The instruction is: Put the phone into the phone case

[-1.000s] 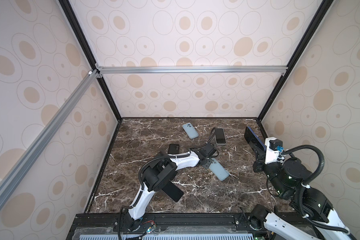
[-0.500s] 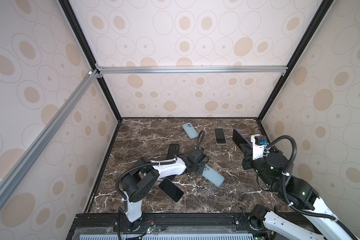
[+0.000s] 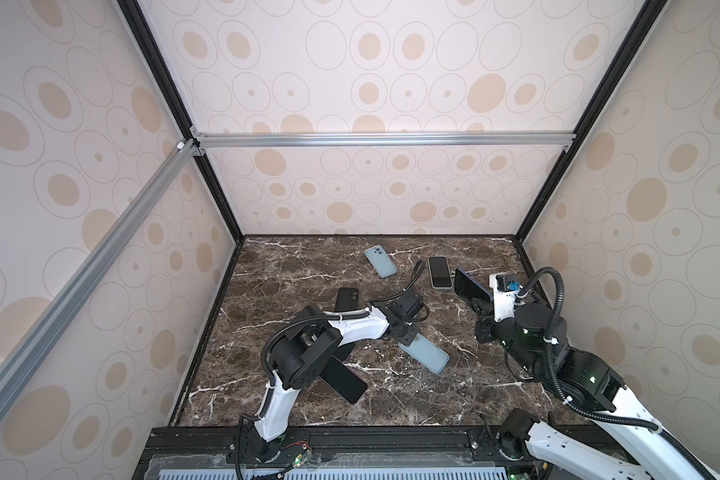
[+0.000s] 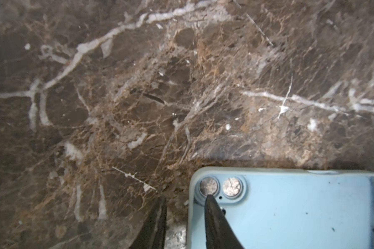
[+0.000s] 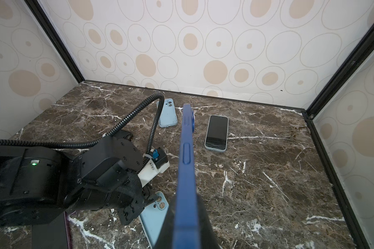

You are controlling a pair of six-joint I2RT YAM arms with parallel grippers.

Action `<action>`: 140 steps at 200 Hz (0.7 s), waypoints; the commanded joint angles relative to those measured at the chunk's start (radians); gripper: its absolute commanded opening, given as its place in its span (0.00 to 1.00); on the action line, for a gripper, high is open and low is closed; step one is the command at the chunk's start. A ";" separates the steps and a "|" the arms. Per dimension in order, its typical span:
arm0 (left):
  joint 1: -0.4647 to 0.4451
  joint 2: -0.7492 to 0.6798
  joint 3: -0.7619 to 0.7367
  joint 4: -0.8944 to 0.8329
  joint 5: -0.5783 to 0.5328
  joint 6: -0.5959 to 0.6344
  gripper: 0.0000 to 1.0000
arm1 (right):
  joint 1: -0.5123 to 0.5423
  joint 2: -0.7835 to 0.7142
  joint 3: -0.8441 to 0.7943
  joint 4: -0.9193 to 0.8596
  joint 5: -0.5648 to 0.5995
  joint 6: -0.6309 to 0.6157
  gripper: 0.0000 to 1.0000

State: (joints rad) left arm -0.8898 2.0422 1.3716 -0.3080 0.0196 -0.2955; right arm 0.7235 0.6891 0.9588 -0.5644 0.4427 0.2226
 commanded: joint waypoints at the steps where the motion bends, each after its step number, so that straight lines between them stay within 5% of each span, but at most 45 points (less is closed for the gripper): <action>1: 0.011 0.028 0.034 -0.053 -0.018 0.025 0.18 | -0.003 -0.008 0.026 0.029 0.025 -0.001 0.00; 39: 0.022 0.007 -0.020 -0.031 -0.030 -0.015 0.05 | -0.003 -0.005 0.027 0.029 0.027 -0.009 0.00; 84: 0.066 -0.079 -0.149 0.009 -0.064 -0.137 0.01 | -0.003 0.020 0.018 0.053 0.015 -0.015 0.00; 140: 0.100 -0.224 -0.367 0.173 0.026 -0.357 0.08 | -0.004 0.085 0.011 0.094 -0.020 -0.017 0.00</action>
State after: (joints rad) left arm -0.7986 1.8576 1.0790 -0.1989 -0.0029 -0.5068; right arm 0.7235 0.7593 0.9592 -0.5377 0.4362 0.2115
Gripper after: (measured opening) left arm 0.062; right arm 0.092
